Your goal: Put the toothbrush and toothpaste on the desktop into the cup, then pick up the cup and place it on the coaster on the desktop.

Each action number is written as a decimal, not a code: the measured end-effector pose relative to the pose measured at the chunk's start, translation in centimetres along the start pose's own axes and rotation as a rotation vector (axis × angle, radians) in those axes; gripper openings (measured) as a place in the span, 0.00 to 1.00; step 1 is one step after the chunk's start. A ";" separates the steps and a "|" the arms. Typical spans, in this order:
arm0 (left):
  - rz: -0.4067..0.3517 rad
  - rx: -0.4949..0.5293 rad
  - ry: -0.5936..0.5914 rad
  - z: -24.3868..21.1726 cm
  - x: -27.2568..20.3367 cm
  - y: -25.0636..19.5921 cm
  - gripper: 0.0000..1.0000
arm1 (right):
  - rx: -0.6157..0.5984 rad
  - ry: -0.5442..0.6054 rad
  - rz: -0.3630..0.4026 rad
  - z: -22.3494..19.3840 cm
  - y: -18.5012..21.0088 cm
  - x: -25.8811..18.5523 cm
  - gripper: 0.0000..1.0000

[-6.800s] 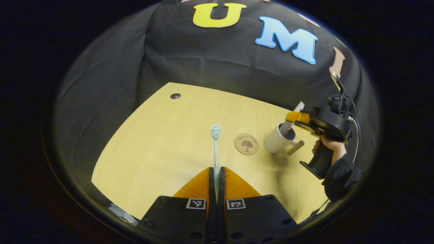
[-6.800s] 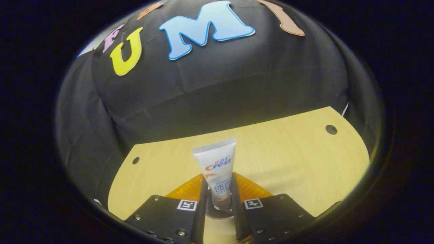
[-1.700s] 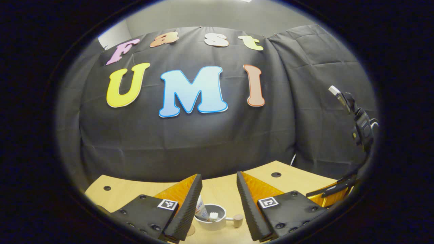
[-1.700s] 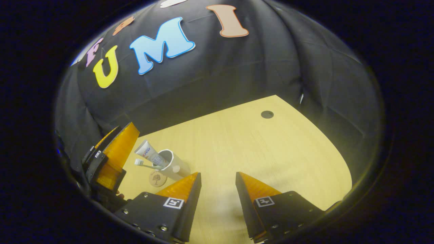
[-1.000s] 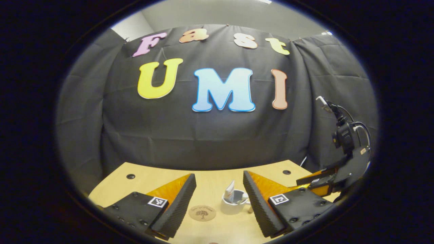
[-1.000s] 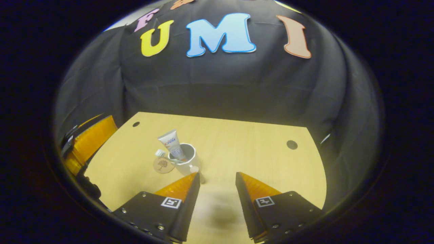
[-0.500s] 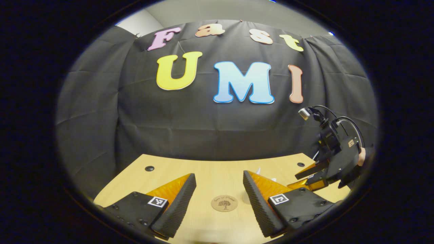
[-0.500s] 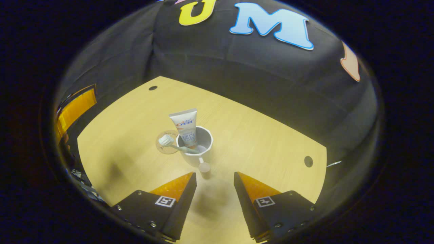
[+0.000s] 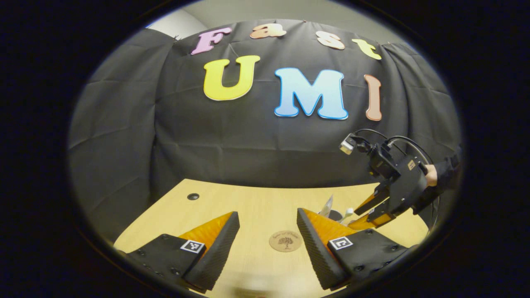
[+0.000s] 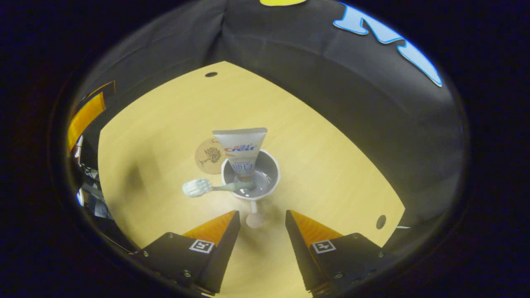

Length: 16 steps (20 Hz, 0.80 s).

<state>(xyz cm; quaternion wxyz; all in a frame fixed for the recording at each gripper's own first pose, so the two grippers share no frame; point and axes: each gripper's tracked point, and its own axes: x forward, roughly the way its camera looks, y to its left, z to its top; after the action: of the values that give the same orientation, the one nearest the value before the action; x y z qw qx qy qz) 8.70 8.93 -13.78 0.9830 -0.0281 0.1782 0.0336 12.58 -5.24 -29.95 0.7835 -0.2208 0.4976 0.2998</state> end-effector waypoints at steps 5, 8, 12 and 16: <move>0.033 -0.018 0.027 -1.1 -0.1 1.2 0.94 | -0.017 0.055 0.039 0.3 0.3 2.2 0.70; 0.057 -0.024 0.044 -1.7 0.1 1.9 0.94 | -0.021 0.093 0.067 0.2 0.6 3.3 0.70; 0.078 -0.027 0.048 -1.8 0.5 2.4 0.94 | -0.019 0.128 0.098 0.0 1.1 4.6 0.64; 0.087 -0.032 0.056 -2.1 1.0 2.4 0.94 | -0.012 0.159 0.130 -0.2 1.8 5.7 0.46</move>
<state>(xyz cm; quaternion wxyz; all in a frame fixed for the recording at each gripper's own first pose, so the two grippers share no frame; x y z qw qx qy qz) 8.69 11.24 -16.20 0.9747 -0.0369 0.2060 0.0784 13.08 -2.69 -35.27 0.7190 -0.2158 0.5698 0.3343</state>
